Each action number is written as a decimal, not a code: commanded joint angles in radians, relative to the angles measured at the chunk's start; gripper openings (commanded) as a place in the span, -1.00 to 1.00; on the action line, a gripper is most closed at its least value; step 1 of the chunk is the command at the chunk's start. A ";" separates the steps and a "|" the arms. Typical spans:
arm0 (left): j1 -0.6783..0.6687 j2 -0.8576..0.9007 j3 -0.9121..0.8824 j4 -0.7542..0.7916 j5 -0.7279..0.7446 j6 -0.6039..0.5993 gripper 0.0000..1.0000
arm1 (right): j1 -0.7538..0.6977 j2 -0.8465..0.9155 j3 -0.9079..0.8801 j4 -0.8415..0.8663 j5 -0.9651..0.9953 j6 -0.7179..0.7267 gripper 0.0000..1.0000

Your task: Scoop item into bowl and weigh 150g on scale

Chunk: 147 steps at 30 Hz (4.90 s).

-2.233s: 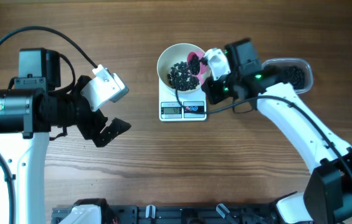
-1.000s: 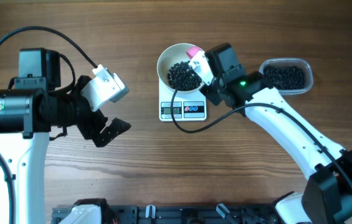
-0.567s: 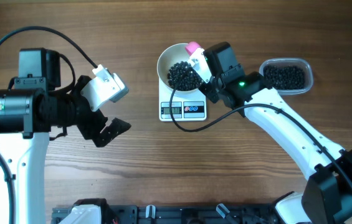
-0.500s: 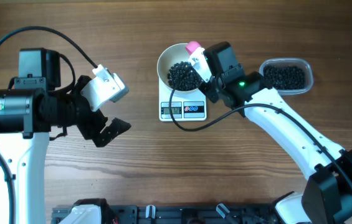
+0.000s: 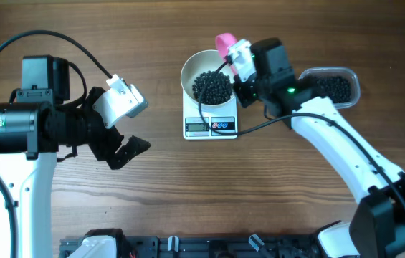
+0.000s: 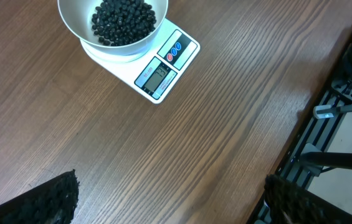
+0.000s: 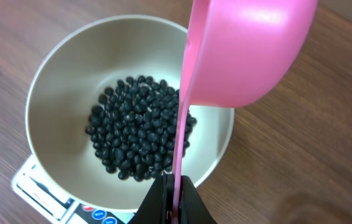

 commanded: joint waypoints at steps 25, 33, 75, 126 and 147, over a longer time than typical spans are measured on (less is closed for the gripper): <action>0.005 -0.012 0.014 -0.001 0.007 0.010 1.00 | -0.398 -0.251 0.029 -0.555 0.335 -0.100 -0.91; 0.005 -0.012 0.014 -0.001 0.007 0.010 1.00 | -0.398 -0.123 0.029 -0.568 0.499 -0.130 -0.91; 0.005 -0.012 0.014 -0.001 0.007 0.010 1.00 | -0.380 0.192 0.026 -0.373 0.910 -0.390 -0.91; 0.005 -0.012 0.014 -0.001 0.007 0.010 1.00 | -0.381 0.177 0.267 -0.898 0.090 -0.073 -0.91; 0.005 -0.012 0.014 -0.001 0.007 0.010 1.00 | -0.425 -0.098 0.263 -1.133 -0.470 0.063 -0.91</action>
